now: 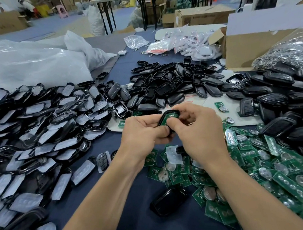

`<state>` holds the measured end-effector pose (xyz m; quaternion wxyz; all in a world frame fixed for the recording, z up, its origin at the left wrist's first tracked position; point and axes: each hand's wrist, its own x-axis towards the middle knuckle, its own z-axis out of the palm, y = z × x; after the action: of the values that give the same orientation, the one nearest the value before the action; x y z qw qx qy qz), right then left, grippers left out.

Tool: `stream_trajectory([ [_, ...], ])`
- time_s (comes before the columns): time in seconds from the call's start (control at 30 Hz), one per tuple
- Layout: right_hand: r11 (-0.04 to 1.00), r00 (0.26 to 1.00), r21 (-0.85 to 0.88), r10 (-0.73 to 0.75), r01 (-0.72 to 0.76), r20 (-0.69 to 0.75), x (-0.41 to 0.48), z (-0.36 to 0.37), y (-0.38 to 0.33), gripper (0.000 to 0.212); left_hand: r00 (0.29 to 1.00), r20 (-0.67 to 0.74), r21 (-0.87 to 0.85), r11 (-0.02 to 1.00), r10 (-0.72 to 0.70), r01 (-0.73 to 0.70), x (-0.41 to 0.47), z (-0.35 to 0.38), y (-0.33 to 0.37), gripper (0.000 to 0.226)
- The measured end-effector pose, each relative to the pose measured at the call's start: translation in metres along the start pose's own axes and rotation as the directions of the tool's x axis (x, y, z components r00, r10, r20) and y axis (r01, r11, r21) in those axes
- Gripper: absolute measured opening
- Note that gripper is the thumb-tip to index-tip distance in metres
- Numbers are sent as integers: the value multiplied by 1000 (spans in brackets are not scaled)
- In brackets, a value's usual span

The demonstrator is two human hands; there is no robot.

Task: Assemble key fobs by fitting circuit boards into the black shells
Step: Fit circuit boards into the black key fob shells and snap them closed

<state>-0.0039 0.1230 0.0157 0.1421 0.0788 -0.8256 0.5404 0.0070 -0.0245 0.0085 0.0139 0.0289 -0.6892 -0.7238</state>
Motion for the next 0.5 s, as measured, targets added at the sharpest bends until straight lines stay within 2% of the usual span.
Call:
stream_trajectory([
  [0.03,1000,1000,31,4,-5,8,0,0,0,19,1000,-2,32,999,21,-21,-1,0,1,36],
  [0.1,998,1000,68,7,-8,15,1,-2,1,27,994,6,216,970,113,-111,-2,-1,0,36],
  [0.17,997,998,75,4,-8,62,1,-4,1,30,971,35,436,871,236,-228,-5,1,-1,37],
  [0.2,998,996,70,3,-9,92,1,-4,1,31,958,37,492,829,285,-266,-6,2,-2,44],
  [0.3,997,986,78,0,-13,166,3,-4,2,32,938,-15,569,774,347,-278,-8,4,-5,63],
  [0.4,986,980,148,45,-75,192,3,-1,1,42,877,-130,699,670,462,-249,-3,-3,-3,55],
  [0.43,986,977,145,57,-88,204,2,2,0,47,845,-207,709,670,494,-218,0,-10,0,51],
  [0.47,990,975,116,50,-76,214,0,4,-1,51,821,-308,646,739,481,-190,4,-17,3,47],
  [0.5,996,974,79,32,-51,226,-2,7,-2,52,808,-410,512,840,422,-179,7,-25,8,45],
])
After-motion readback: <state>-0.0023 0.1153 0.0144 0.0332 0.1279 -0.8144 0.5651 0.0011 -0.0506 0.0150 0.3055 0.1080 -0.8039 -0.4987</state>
